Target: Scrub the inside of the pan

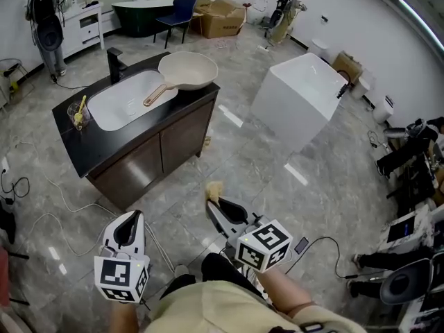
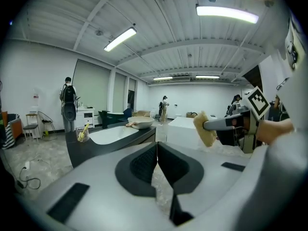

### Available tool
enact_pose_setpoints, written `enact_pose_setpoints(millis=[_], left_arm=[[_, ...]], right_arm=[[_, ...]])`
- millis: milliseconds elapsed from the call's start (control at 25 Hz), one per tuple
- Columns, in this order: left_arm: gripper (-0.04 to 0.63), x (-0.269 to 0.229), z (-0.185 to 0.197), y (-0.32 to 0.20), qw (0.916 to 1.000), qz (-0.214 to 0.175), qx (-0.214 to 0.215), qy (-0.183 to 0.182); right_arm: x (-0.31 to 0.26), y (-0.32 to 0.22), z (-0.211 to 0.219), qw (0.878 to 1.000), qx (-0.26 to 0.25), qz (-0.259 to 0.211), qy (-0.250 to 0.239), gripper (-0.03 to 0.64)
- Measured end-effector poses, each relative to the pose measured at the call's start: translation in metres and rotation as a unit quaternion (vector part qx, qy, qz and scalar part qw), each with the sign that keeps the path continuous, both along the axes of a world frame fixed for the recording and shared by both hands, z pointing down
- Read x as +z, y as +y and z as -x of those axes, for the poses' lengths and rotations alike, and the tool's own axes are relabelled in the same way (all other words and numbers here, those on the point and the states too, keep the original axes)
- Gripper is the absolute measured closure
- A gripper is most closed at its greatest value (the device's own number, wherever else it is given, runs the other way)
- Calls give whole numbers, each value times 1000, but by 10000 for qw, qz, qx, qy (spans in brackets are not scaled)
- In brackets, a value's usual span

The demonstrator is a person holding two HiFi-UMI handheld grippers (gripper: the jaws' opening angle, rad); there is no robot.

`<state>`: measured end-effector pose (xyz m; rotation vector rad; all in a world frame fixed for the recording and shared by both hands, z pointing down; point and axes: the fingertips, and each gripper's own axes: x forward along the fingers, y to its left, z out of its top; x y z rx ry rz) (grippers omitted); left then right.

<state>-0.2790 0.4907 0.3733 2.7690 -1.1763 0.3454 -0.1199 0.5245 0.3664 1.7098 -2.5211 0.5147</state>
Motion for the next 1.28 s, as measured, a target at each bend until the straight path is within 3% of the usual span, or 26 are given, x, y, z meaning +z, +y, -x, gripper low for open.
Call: enact_pose_setpoints(millis=[240,480,1040,1280], left_arm=[[580,3,-14,-13,9999,-14,48,-97],[580,4,-39,-50,9993,-62,71,-358],[577,-10,-131,-165,9970,-190,-32,-751],[477,-4,-165,-199,9937,-91,-81,-1114]], right_arm=[[5,-20,-9,9999,-23,65,-99,555],[10,-75,-25,9997,-186,85,-113,555],[6,-197,-91,9951,-953,105,-260,555],[14,-231,-122,9926,-1160,181,-307,555]])
